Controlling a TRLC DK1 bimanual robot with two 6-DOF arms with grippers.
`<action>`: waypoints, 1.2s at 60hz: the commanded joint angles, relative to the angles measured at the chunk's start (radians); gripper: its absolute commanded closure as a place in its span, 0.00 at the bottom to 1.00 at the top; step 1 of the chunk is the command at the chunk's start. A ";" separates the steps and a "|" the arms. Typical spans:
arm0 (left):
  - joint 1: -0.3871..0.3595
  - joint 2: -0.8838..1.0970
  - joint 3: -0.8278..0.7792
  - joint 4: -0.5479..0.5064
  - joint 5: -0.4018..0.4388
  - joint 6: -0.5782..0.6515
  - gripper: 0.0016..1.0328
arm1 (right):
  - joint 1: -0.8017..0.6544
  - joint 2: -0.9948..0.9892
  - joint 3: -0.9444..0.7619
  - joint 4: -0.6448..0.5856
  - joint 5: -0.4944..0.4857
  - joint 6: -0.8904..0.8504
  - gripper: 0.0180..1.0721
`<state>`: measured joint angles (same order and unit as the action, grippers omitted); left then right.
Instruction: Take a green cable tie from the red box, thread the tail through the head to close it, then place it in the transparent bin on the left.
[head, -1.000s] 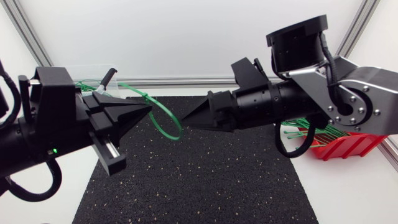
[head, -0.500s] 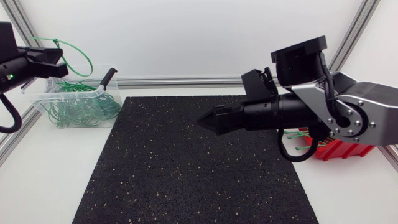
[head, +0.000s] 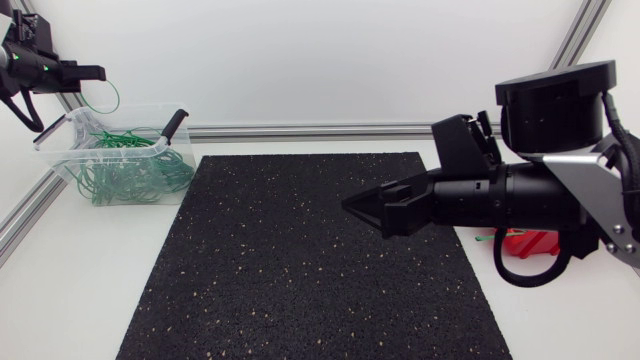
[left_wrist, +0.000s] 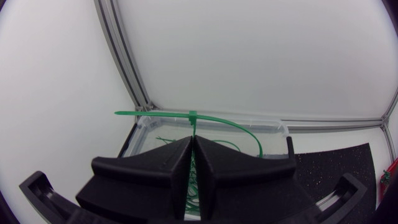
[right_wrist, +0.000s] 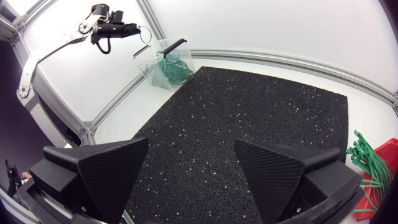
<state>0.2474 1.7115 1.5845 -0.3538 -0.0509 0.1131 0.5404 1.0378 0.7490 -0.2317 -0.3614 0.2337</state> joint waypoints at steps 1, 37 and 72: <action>-0.011 0.185 0.155 -0.188 -0.027 0.025 0.52 | 0.000 -0.035 -0.036 -0.032 0.010 -0.020 0.04; -0.085 -0.239 -0.271 -0.116 -0.083 0.060 0.03 | -0.197 -0.196 -0.109 -0.075 0.088 -0.155 0.04; -0.169 -0.745 -0.807 0.047 -0.084 0.053 0.03 | -0.497 -0.555 -0.332 -0.064 0.170 -0.320 0.04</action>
<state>0.0860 1.0294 0.8455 -0.3183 -0.1329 0.1581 0.0677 0.5304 0.4572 -0.2966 -0.2039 -0.0578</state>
